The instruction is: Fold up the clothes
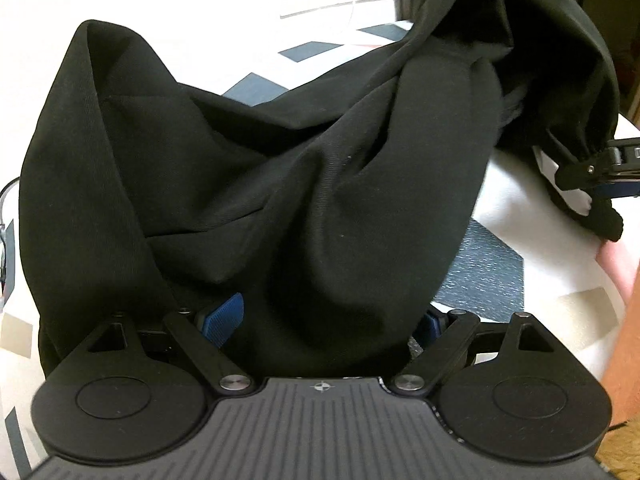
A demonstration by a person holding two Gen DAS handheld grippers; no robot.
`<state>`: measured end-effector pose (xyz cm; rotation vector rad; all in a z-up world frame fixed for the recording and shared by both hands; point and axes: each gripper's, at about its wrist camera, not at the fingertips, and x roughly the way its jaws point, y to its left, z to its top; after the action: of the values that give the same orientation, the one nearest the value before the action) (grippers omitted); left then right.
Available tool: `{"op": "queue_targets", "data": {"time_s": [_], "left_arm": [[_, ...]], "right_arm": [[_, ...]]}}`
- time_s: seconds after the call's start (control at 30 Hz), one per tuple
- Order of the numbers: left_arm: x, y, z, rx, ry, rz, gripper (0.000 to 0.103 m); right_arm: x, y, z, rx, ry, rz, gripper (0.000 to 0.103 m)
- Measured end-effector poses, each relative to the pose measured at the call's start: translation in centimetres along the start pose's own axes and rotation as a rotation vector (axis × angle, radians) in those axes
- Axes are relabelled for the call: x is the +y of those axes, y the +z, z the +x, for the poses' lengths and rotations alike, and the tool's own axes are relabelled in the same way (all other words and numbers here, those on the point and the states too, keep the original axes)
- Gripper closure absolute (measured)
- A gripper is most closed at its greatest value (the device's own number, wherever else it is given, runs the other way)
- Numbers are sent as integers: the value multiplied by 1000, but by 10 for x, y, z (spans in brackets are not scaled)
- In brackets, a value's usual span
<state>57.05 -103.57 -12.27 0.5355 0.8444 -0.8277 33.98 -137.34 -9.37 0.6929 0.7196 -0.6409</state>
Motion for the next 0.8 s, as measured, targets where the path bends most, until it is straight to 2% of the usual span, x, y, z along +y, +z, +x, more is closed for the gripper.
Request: {"op": "queue_targets", "data": {"time_s": [0.03,0.1,0.17,0.2,0.27,0.33,0.43,0.6,0.67,0.73,0.8], "left_arm": [[0,1,1,10,-1,-1,21],[0,4,4,37,-10,17,36],[0,8,4,66,-26,55,51],[1,11,1,71,-35,69,56],[2,16,-4,81,-54,97,72],[3,22,-10,90,-73,125,79],[4,30,-30,53,-122,136,82],[1,43,-55,31,-276,102,84],[-7,42,-60,47,-361,110,84],[-17,39,-63,68,-450,122,84],[-19,36,-61,124,-538,118,83]], "right_arm": [[-1,1,2,-28,-4,10,44],[-11,7,4,-64,17,69,60],[-22,14,4,-96,44,138,70],[-28,19,2,-111,57,163,81],[-37,27,-9,-154,64,167,85],[-44,35,-23,-207,59,160,86],[-60,49,-41,-281,52,202,87],[-70,76,-69,-390,55,269,90],[-68,89,-80,-438,69,270,91],[-67,102,-90,-484,80,260,102],[-68,117,-98,-527,74,234,103]]}}
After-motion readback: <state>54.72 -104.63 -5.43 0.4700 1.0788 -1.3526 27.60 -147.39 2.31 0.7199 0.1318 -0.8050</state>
